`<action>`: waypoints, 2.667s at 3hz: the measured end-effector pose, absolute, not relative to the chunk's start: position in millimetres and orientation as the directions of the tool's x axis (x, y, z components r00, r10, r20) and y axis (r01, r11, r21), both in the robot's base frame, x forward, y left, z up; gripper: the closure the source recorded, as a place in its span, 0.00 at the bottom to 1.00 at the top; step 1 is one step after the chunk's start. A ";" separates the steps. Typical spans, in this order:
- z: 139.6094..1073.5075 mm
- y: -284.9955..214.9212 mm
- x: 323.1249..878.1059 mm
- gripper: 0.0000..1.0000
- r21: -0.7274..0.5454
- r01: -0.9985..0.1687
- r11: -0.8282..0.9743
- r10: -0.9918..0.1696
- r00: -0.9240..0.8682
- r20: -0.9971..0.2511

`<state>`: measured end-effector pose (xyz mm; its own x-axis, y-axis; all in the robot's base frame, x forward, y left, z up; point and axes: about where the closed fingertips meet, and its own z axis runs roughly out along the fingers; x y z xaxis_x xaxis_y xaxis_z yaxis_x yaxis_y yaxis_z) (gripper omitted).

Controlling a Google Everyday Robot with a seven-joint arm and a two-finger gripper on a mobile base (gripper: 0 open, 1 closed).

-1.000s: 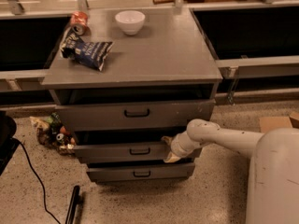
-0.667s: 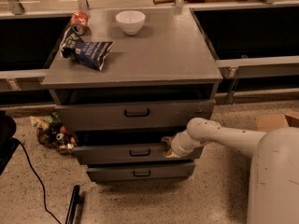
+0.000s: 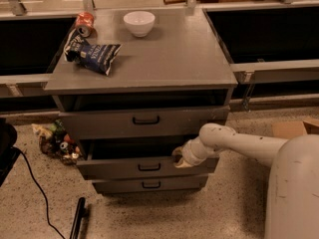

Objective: Open middle drawer

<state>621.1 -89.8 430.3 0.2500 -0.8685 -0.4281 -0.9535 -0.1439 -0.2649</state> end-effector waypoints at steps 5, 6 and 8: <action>427.6 -87.5 614.4 0.00 -0.250 -0.955 -0.162 -0.867 0.259 -0.427; 419.3 -88.0 589.3 0.00 -0.176 -0.964 -0.198 -0.880 0.254 -0.400; 417.6 -99.2 530.0 0.42 -0.008 -0.981 -0.193 -0.899 0.181 -0.398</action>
Offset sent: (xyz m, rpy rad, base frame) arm 0.0000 0.0000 0.0000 0.0000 0.0000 0.0000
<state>530.0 -99.2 417.6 0.1806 -0.8994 -0.3980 -0.9811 -0.1934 -0.0081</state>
